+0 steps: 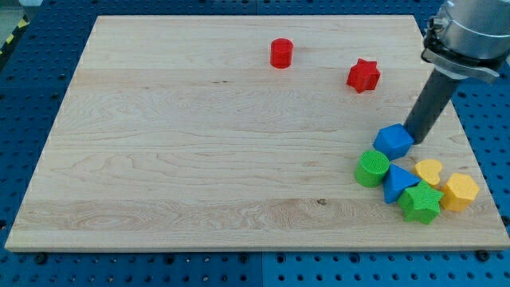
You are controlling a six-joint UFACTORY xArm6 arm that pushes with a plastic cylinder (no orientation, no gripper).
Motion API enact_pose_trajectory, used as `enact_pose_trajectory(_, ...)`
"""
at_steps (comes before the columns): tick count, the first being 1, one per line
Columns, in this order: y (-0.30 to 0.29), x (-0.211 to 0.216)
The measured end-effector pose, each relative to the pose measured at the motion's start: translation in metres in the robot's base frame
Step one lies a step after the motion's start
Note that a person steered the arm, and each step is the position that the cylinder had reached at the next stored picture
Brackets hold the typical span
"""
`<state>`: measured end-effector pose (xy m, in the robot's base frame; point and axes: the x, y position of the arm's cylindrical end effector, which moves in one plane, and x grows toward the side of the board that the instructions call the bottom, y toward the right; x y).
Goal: Nudge the red star down a bit
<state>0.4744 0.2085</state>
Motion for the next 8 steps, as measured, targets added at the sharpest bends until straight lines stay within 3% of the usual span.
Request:
enact_pose_trajectory(3,-0.038,-0.005)
enact_pose_trajectory(5,-0.127,-0.085)
enact_pose_trajectory(7,-0.131,-0.173)
enact_pose_trajectory(8,-0.109,-0.183)
